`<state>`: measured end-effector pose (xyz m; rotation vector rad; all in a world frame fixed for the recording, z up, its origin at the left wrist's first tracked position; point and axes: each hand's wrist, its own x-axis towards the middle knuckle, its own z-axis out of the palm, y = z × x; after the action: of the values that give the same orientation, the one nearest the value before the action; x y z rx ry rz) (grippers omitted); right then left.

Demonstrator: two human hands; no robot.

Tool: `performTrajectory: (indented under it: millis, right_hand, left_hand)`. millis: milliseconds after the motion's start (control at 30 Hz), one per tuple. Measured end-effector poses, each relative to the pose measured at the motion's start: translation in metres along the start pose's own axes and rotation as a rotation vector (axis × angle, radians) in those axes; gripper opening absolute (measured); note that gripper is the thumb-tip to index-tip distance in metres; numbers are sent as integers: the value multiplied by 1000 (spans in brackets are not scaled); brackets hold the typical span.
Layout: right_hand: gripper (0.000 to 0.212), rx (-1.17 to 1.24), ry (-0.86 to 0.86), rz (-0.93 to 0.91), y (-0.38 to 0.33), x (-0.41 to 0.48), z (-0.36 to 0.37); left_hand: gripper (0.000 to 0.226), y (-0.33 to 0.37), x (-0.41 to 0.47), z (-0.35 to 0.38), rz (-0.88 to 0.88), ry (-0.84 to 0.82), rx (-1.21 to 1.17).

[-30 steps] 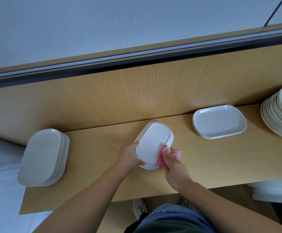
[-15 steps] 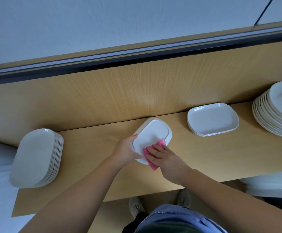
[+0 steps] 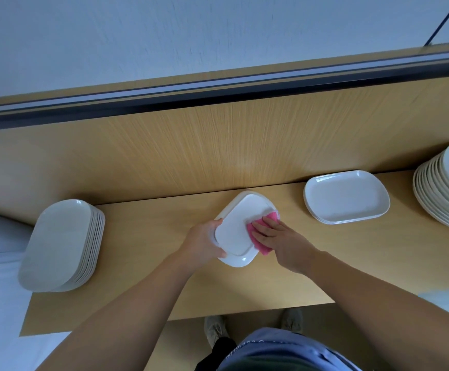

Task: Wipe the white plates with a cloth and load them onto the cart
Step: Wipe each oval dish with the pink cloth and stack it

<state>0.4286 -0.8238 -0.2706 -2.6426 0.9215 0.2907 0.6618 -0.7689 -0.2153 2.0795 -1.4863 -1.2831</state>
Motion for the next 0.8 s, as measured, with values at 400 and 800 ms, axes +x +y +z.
performTrajectory:
  millis: [400,800]
  right_hand:
    - [73,-103,163,-103,-4,10,-9]
    - [74,-94,11,-196,-54,32,-16]
  left_hand:
    - [86,-4,7,-2,-12,2,7]
    - [90,-8,15,2,-19,-16,17]
